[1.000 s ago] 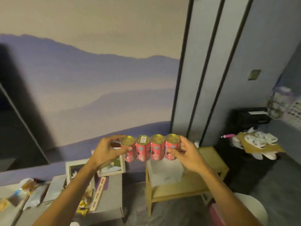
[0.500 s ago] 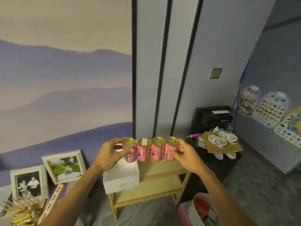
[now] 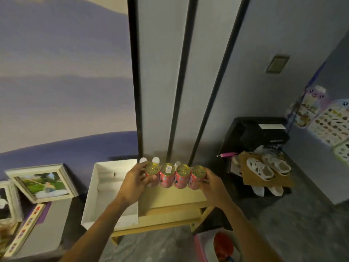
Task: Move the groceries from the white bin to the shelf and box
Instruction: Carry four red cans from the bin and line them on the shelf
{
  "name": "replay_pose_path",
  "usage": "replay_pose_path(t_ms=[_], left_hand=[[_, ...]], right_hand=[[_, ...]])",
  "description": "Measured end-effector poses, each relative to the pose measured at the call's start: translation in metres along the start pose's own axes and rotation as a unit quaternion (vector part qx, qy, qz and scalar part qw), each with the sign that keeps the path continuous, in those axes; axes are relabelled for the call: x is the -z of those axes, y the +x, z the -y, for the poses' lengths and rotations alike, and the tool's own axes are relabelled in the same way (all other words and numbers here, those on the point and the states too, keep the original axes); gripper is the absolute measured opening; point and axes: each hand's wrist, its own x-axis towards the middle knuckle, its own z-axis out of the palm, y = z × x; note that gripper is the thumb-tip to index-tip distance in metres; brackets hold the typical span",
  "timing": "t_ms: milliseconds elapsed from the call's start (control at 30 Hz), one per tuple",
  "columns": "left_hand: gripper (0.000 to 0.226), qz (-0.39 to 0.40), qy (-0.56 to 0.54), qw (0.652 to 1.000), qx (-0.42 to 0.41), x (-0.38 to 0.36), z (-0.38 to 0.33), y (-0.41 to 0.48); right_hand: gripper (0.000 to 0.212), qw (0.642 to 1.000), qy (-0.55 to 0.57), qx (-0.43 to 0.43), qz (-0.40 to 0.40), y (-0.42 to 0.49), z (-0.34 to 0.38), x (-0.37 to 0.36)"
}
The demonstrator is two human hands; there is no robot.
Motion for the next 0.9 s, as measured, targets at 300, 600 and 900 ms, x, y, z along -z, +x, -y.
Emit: replay_pose_path(t_ms=[300,600,900], left_hand=[[0.061,-0.135,0.064,0.987,0.064,-0.093,0.082,0.05],[0.07,-0.136,0.097,0.975,0.146,-0.136,0.204,0.085],[0.062,-0.124,0.098,0.967,0.199,-0.147,0.251,0.082]], right_hand=[[0.034,0.998,-0.016,0.016,0.055,0.109,-0.114,-0.042],[0.046,0.994,-0.001,-0.002,0.113,0.164,-0.238,-0.114],[0.056,0.993,-0.013,-0.048,0.106,0.162,-0.281,-0.144]])
